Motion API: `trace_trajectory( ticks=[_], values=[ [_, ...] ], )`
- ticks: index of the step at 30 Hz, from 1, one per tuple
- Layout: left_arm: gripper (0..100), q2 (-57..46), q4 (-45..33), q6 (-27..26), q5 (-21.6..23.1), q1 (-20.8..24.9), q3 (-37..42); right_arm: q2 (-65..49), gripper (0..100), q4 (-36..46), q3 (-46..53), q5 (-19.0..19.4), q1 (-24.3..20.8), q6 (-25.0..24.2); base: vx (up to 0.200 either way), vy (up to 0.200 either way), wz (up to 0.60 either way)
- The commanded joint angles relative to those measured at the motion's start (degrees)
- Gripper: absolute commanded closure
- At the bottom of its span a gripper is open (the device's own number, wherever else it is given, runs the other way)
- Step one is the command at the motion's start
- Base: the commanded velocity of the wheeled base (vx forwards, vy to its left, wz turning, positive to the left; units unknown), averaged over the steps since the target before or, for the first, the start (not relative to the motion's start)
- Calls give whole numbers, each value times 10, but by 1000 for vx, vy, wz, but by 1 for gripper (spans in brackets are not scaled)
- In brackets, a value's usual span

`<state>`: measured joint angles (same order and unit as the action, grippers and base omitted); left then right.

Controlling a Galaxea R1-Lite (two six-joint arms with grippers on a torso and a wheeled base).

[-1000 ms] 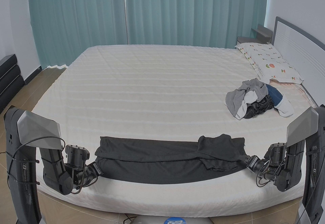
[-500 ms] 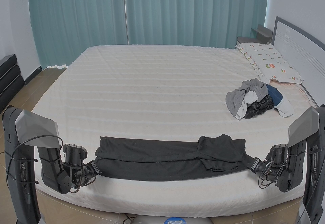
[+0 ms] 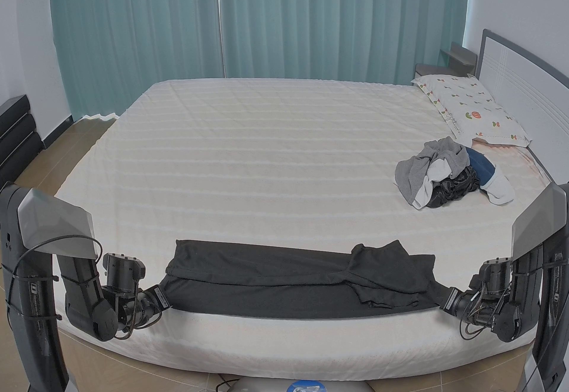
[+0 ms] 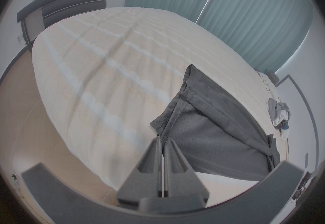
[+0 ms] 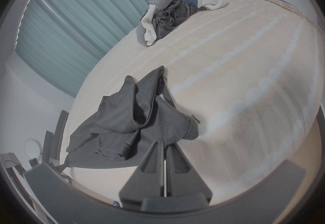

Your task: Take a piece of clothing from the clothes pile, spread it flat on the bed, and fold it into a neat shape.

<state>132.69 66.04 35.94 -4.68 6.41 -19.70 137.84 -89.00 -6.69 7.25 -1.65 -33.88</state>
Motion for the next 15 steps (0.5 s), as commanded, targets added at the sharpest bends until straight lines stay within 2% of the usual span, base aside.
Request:
trace_trajectory(
  ticks=[1,3,4,11,15],
  values=[
    [100,5,1,-3,0,4,11,7,100,-4,7,0,0,3,0,0,0],
    [100,7,1,-3,1,4,13,14,100,-5,7,0,1,7,0,0,0],
    [0,7,0,-3,1,4,13,15,0,-4,8,0,1,7,0,0,0],
    [0,-4,5,-3,28,17,34,-48,0,-5,21,6,6,13,0,0,0],
    [0,-33,6,2,42,-7,27,-119,0,-4,33,18,12,10,0,0,0]
  ],
)
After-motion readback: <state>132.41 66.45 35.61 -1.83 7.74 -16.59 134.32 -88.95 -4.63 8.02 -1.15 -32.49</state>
